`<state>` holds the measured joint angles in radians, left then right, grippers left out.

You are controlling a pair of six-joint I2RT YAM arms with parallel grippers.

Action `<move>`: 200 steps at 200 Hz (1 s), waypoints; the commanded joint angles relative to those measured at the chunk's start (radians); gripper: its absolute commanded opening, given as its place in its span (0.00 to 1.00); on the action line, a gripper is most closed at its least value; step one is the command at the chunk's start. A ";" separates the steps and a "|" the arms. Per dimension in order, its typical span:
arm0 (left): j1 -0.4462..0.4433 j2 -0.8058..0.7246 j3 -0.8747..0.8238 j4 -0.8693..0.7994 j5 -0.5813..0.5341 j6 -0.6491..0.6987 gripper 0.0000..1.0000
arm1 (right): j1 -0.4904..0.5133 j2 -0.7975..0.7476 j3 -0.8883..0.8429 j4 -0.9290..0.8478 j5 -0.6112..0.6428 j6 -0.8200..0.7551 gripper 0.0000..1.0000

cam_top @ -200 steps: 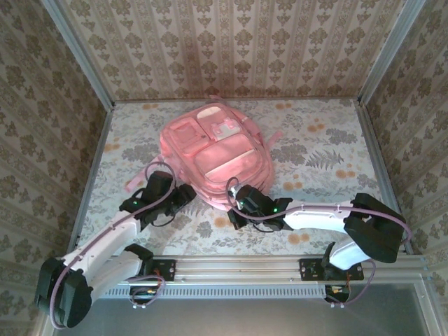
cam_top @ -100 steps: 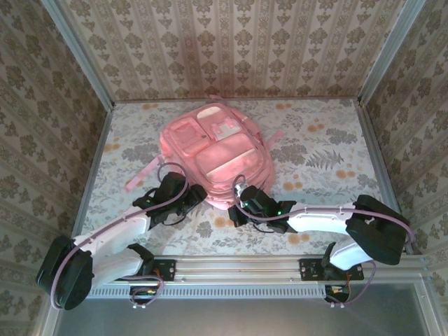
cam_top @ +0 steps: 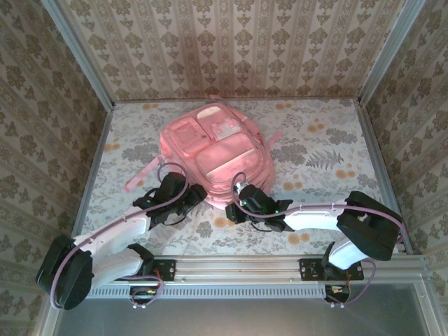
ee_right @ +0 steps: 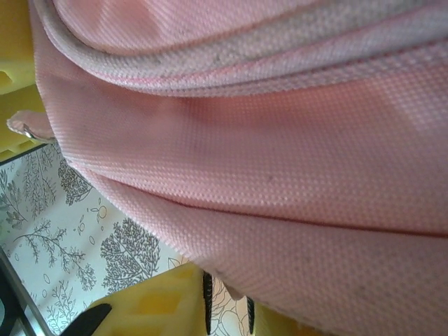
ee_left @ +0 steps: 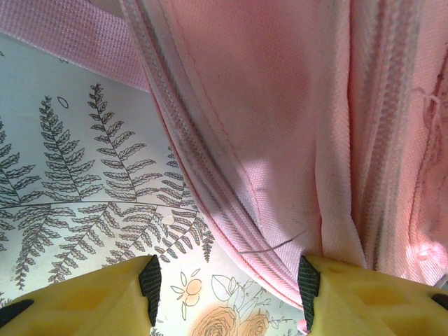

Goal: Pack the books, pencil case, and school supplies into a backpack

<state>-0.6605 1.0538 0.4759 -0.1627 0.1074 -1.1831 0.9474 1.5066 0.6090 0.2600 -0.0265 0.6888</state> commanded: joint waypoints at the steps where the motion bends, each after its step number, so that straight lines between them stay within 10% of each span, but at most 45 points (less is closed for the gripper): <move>1: -0.004 0.000 -0.005 0.036 -0.021 -0.007 0.58 | -0.012 0.022 0.033 0.018 0.015 0.011 0.22; 50: -0.004 -0.007 -0.016 0.016 -0.023 -0.010 0.58 | -0.014 0.026 0.045 0.001 0.024 -0.003 0.00; 200: -0.002 -0.160 -0.152 0.091 -0.047 -0.116 0.66 | -0.027 -0.105 -0.008 -0.131 -0.003 -0.070 0.00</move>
<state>-0.6605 0.9207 0.3462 -0.1528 0.0772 -1.2526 0.9199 1.4258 0.6132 0.1558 -0.0158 0.6292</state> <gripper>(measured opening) 0.684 0.058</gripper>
